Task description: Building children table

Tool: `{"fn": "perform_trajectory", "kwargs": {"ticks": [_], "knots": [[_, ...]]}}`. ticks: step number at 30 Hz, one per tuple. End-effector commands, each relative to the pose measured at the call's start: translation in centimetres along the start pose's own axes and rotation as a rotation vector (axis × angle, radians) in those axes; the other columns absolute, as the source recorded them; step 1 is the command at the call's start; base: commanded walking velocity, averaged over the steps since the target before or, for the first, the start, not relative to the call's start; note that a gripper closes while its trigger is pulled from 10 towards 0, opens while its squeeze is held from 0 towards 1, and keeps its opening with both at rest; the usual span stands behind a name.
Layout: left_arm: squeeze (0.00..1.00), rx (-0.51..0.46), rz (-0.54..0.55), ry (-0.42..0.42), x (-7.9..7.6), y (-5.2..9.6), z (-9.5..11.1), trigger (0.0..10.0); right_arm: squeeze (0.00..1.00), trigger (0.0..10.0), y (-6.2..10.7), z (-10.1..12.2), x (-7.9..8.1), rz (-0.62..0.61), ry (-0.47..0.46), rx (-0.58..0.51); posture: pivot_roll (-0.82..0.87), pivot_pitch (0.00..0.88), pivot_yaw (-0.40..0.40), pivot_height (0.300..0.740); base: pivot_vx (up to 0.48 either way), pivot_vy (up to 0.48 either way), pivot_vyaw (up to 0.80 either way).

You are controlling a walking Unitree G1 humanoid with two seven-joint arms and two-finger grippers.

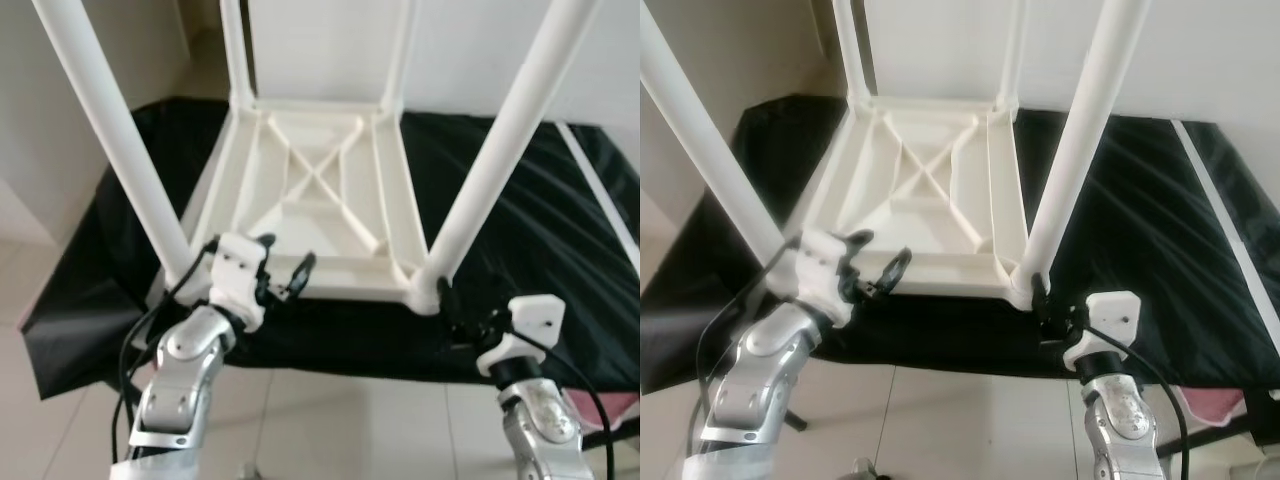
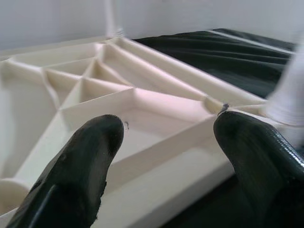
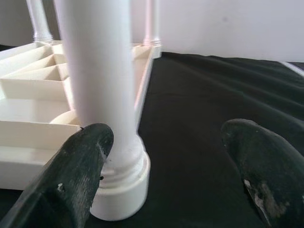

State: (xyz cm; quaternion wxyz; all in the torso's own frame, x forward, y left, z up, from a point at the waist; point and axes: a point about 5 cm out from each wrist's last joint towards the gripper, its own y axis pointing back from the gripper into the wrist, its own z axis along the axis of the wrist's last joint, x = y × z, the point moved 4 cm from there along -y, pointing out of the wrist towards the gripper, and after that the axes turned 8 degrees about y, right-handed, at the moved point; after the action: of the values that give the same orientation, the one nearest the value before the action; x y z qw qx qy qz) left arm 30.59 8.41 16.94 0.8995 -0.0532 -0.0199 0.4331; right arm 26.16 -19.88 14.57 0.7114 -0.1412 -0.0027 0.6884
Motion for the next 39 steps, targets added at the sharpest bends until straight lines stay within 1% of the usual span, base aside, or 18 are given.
{"fn": "perform_trajectory", "kwargs": {"ticks": [1, 5, 9, 12, 17, 20, 23, 24, 27, 31, 32, 33, 36, 39], "knots": [[0.00, 0.024, -0.014, -0.009, -0.2, 0.1, -0.6, 10.0, 0.00, 10.0, 0.3, -0.6, -0.4, -0.018, 0.012, 0.021, -0.05, 0.057, -0.010, 0.740, 0.000, 0.000, 0.00], [0.00, 0.051, -0.087, 0.020, -1.1, 0.6, -1.4, 10.0, 0.00, 10.0, 1.1, -1.3, -1.0, -0.060, 0.010, 0.048, -0.05, 0.052, -0.008, 0.740, 0.000, 0.000, 0.00], [0.00, 0.064, -0.128, 0.042, -1.6, 0.9, -1.9, 10.0, 0.00, 10.0, 1.5, -1.6, -1.3, -0.084, 0.014, 0.061, -0.05, 0.046, -0.008, 0.740, 0.000, 0.000, 0.00], [0.00, 0.069, -0.141, 0.062, -1.7, 1.1, -2.1, 10.0, 0.00, 10.0, 1.9, -1.9, -1.2, -0.086, 0.012, 0.069, -0.05, 0.036, -0.002, 0.740, 0.000, 0.000, 0.00], [0.00, 0.070, -0.143, 0.080, -1.8, 1.4, -2.4, 10.0, 0.00, 10.0, 2.1, -1.9, -1.3, -0.090, 0.017, 0.070, -0.06, 0.035, 0.000, 0.740, 0.000, 0.000, 0.00], [0.00, 0.067, -0.135, 0.102, -1.8, 1.5, -2.4, 10.0, 0.00, 10.0, 2.1, -1.6, -1.5, -0.103, 0.023, 0.061, -0.06, 0.037, 0.002, 0.740, 0.000, 0.000, 0.00], [0.00, 0.050, -0.108, 0.132, -1.5, 1.5, -2.2, 10.0, 0.00, 10.0, 1.6, -0.6, -1.7, -0.116, 0.035, 0.028, -0.07, 0.043, 0.001, 0.740, 0.000, 0.000, 0.00], [0.00, 0.050, -0.108, 0.132, -1.5, 1.5, -2.2, 10.0, 0.00, 10.0, 1.6, -0.6, -1.7, -0.116, 0.035, 0.028, -0.07, 0.043, 0.001, 0.740, 0.000, 0.000, 0.00], [0.00, 0.034, -0.099, 0.150, -1.4, 1.5, -2.0, 10.0, 0.00, 10.0, 1.4, -0.1, -1.5, -0.109, 0.042, 0.010, -0.07, 0.046, -0.001, 0.740, 0.000, 0.000, 0.00], [0.00, 0.024, -0.104, 0.168, -1.5, 1.5, -1.8, 10.0, 0.00, 10.0, 1.5, 0.0, -1.2, -0.099, 0.040, 0.008, -0.07, 0.046, -0.002, 0.740, 0.000, 0.000, 0.00], [0.00, 0.022, -0.127, 0.160, -1.9, 1.6, -1.7, 10.0, 0.00, 10.0, 1.6, -0.1, -0.8, -0.078, 0.040, 0.010, -0.07, 0.047, -0.005, 0.740, 0.000, 0.000, 0.00], [0.00, 0.022, -0.127, 0.160, -1.9, 1.6, -1.7, 10.0, 0.00, 10.0, 1.6, -0.1, -0.8, -0.078, 0.040, 0.010, -0.07, 0.047, -0.005, 0.740, 0.000, 0.000, 0.00], [0.00, 0.016, -0.176, 0.151, -2.5, 1.8, -1.5, 10.0, 0.00, 10.0, 1.9, -0.2, -0.1, -0.043, 0.041, 0.013, -0.06, 0.048, -0.004, 0.740, 0.000, 0.000, 0.00], [0.00, 0.013, -0.184, 0.156, -2.6, 1.9, -1.4, 10.0, 0.00, 10.0, 1.9, -0.2, 0.1, -0.038, 0.040, 0.013, -0.06, 0.049, -0.006, 0.740, 0.000, 0.000, 0.00]]}}
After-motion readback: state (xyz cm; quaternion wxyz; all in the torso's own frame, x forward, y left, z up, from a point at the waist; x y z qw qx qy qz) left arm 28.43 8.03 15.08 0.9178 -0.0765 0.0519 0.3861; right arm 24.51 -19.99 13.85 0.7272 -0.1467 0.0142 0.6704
